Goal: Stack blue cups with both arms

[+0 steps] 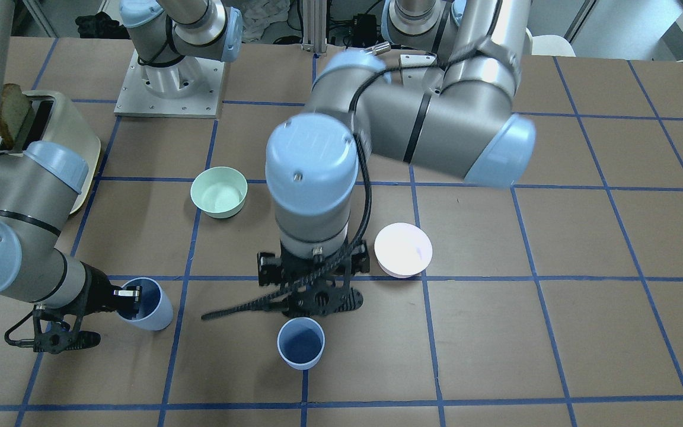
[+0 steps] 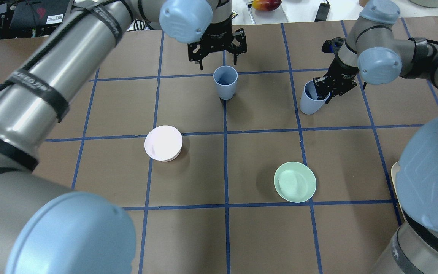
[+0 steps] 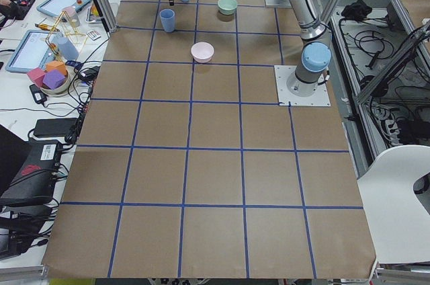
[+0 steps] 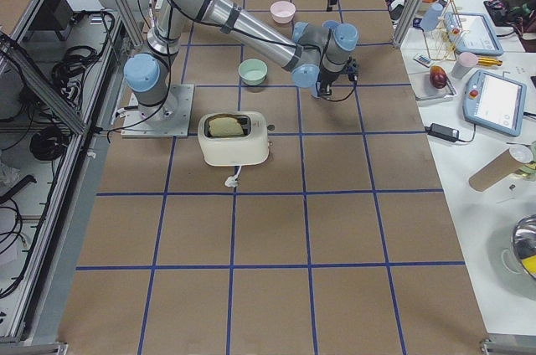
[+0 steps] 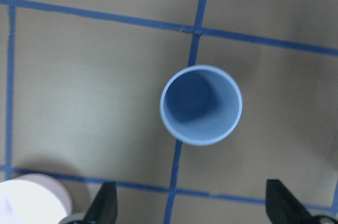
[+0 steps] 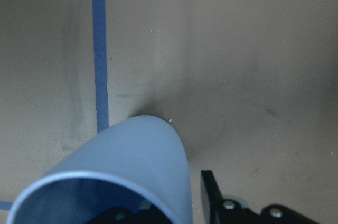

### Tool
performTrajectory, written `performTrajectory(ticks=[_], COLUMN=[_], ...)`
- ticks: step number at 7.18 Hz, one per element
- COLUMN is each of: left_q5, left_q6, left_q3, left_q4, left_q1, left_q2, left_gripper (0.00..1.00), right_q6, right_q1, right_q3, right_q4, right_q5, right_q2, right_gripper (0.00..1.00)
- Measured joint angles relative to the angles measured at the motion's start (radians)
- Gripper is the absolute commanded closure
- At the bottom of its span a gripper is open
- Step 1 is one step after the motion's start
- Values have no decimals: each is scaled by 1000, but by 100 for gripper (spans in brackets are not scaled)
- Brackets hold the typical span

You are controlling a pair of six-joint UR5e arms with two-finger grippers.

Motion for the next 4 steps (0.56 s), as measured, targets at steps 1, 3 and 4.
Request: performTrajectory(ticks=[1, 3, 4], left_q5=[4, 38, 61], left_q6=[30, 43, 46], left_q3=[-6, -66, -146], left_q4=[-148, -365, -386], left_q1=[5, 31, 51], left_q2=[78, 220, 280], left_gripper=[0, 0, 0], right_q6=[19, 95, 150], right_q1=[3, 28, 59], right_q3=[-5, -35, -73], right_q4=[19, 89, 136], right_q5=[5, 11, 12], right_q2=[-10, -73, -108], right_gripper=[100, 100, 100])
